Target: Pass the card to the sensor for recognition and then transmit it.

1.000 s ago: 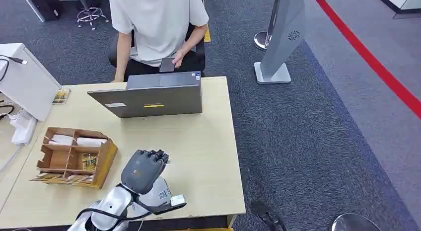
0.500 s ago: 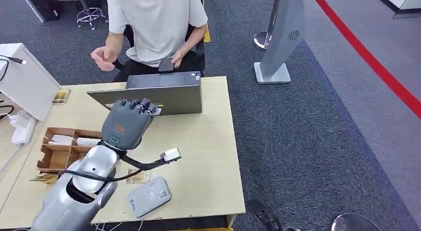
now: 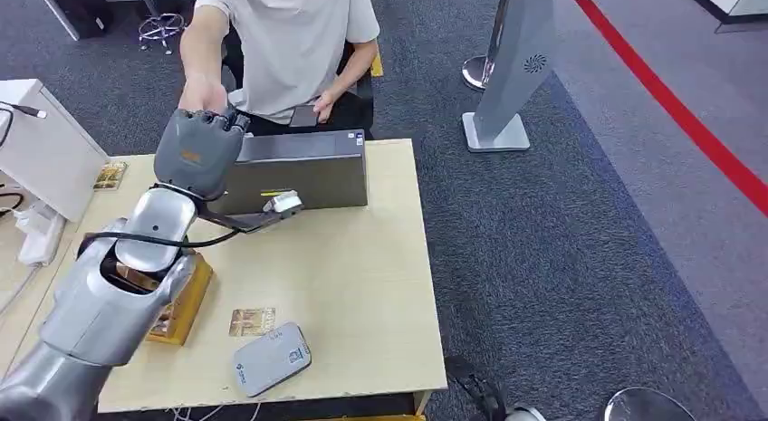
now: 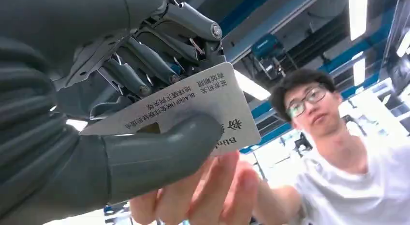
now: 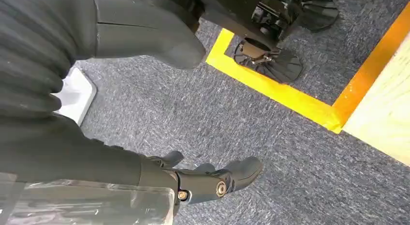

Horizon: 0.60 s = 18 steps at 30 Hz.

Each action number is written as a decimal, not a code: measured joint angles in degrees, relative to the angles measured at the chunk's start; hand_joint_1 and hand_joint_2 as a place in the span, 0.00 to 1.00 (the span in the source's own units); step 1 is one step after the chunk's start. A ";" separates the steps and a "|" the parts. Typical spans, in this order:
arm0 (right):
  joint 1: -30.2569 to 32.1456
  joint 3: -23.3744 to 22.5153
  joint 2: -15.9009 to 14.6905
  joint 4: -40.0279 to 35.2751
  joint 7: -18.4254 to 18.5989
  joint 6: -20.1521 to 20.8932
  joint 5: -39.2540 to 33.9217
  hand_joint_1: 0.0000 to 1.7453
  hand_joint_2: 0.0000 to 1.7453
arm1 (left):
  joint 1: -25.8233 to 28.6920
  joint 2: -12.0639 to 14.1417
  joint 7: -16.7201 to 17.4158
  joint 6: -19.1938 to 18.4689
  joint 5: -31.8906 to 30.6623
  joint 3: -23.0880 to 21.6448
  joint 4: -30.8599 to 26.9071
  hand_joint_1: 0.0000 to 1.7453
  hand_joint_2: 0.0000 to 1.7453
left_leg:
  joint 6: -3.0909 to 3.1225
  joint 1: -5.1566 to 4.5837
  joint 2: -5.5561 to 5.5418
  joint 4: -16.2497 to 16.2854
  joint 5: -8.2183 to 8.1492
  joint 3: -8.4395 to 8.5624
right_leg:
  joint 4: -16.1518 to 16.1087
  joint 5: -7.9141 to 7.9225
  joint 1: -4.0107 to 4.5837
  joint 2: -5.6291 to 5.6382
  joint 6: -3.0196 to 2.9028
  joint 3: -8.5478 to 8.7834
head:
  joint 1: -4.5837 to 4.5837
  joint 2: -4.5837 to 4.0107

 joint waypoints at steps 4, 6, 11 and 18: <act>-0.59 0.00 0.00 0.78 0.44 -0.26 -0.57 0.00 1.00 | -1.22 0.00 0.28 0.70 -0.02 0.00 4.01 1.00 1.00 | 0.00 0.01 -0.02 0.00 0.01 0.01 | 0.01 0.00 0.01 -0.02 0.00 0.00 | 0.00 -0.02; -0.85 0.00 -0.02 1.03 0.81 -0.26 -0.77 0.00 1.00 | -1.39 0.00 0.37 0.76 0.00 0.00 5.30 1.00 1.00 | -0.01 0.01 -0.01 0.00 0.01 0.01 | 0.02 0.01 0.01 -0.01 -0.01 0.00 | 0.00 -0.02; -1.17 0.00 -0.11 1.51 0.92 -0.26 -0.74 0.00 1.00 | -1.80 0.07 0.39 0.76 -0.02 0.00 7.33 0.00 1.00 | 0.04 0.01 -0.04 0.01 0.08 0.34 | 0.04 0.03 0.01 -0.03 -0.02 -0.02 | 0.00 -0.02; -1.98 -0.02 -0.17 2.21 1.11 -0.46 -0.79 0.00 1.00 | -1.69 -0.28 -0.40 0.81 -0.02 0.00 7.81 0.00 1.00 | 0.05 0.00 -0.03 0.01 0.07 0.33 | 0.02 0.03 0.00 -0.03 -0.02 -0.03 | 0.02 -0.02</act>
